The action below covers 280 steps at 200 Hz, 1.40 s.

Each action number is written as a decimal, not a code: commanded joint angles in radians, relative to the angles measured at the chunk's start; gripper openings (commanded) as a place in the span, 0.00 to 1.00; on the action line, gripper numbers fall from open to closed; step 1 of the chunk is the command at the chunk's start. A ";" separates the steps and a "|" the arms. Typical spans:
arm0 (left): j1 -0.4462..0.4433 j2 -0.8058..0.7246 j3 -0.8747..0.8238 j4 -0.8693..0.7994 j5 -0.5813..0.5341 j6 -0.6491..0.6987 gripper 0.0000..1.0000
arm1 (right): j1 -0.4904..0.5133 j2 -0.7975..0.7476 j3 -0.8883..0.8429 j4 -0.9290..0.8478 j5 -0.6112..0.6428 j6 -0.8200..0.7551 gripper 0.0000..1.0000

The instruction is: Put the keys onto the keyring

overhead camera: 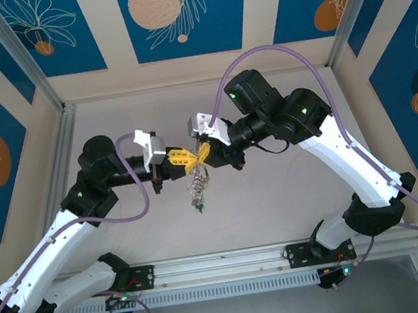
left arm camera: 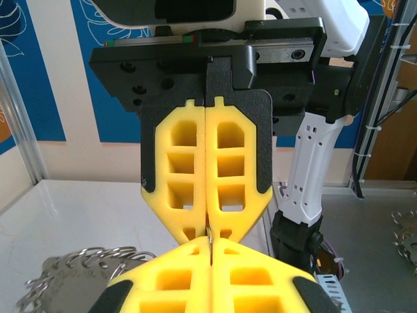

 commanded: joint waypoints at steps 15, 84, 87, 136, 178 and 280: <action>-0.018 -0.029 -0.046 0.102 -0.012 -0.046 0.00 | 0.008 -0.040 -0.045 0.105 -0.050 0.032 0.05; -0.017 -0.047 -0.142 0.347 0.028 -0.195 0.00 | -0.015 -0.249 -0.360 0.347 -0.077 0.176 0.17; -0.017 -0.048 -0.144 0.349 0.030 -0.196 0.00 | -0.017 -0.256 -0.368 0.351 -0.084 0.179 0.17; -0.017 -0.059 -0.162 0.450 0.075 -0.265 0.00 | -0.035 -0.275 -0.416 0.376 -0.120 0.194 0.06; -0.017 -0.056 -0.169 0.478 0.089 -0.289 0.00 | -0.037 -0.272 -0.445 0.402 -0.151 0.206 0.02; -0.017 -0.055 -0.188 0.536 0.105 -0.326 0.00 | -0.049 -0.291 -0.535 0.496 -0.169 0.270 0.12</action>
